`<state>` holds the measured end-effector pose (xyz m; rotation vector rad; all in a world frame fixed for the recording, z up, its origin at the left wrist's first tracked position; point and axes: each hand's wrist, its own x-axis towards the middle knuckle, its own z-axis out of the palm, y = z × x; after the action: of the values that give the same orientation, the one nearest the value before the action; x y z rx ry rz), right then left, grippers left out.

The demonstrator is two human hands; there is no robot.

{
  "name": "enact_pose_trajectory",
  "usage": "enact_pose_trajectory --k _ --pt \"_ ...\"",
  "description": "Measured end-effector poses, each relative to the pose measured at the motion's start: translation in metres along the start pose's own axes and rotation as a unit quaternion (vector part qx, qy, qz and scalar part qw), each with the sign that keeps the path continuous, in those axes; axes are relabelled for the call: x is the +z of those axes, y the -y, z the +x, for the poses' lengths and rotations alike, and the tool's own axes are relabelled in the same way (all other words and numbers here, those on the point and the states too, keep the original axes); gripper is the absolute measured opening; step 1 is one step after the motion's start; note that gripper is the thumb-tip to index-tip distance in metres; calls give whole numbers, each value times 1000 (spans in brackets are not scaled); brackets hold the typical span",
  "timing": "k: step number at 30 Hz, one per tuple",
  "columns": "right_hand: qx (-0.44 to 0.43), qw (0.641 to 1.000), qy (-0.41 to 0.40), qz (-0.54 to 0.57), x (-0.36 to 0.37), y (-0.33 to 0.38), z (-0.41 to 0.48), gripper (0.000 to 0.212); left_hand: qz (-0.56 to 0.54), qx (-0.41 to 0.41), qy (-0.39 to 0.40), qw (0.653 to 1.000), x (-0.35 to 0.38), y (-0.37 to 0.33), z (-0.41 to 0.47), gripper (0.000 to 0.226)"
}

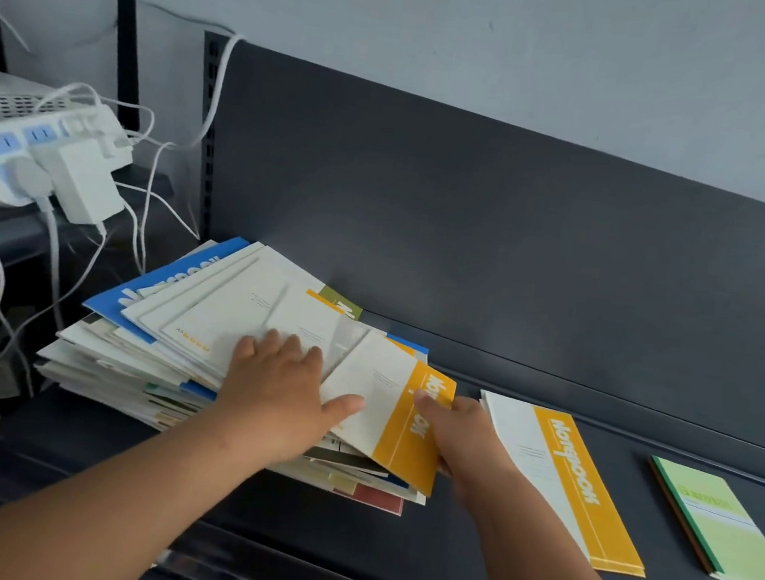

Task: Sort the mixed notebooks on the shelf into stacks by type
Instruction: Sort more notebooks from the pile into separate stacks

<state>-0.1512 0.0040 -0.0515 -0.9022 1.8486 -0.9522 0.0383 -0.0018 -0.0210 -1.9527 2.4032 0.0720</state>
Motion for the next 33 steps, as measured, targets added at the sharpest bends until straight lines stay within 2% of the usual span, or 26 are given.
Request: enact_pose_trajectory --k 2,5,7,9,11,15,18,19,21,23,25,29,33 --pt "6 1000 0 -1 -3 0 0 52 -70 66 18 995 -1 -12 -3 81" --pt "25 999 -16 21 -7 -3 5 51 -140 80 19 987 -3 -21 -4 77" --pt "43 996 -12 75 -8 -6 8 48 -79 43 -5 996 1 -14 1 83" --pt "57 992 -7 112 -8 -7 11 36 -23 -1 7 1000 5 -7 6 92" --pt "71 987 -3 142 -7 -8 13 29 -29 6 25 999 7 -9 6 93" --pt "101 981 15 164 -11 -8 9 34 -90 86 27 992 3 -31 -2 81" --pt "125 975 20 184 -17 -11 10 38 -222 89 26 971 -1 -30 -2 68" --pt "127 973 26 189 -18 -12 10 39 -235 81 0 969 -2 -26 2 65" --pt "124 974 28 190 -18 -13 11 37 -133 32 -64 989 -3 -16 11 64" --pt "117 975 30 186 -18 -14 11 30 -38 -32 -33 998 -5 -9 16 73" --pt "113 976 33 184 -18 -14 11 22 -36 -24 0 999 -6 -12 16 77" --pt "107 975 26 191 -23 -15 12 20 -104 84 35 990 -4 -36 5 79" --pt "101 977 12 187 -31 -18 14 28 -254 87 22 963 -5 -36 6 69"
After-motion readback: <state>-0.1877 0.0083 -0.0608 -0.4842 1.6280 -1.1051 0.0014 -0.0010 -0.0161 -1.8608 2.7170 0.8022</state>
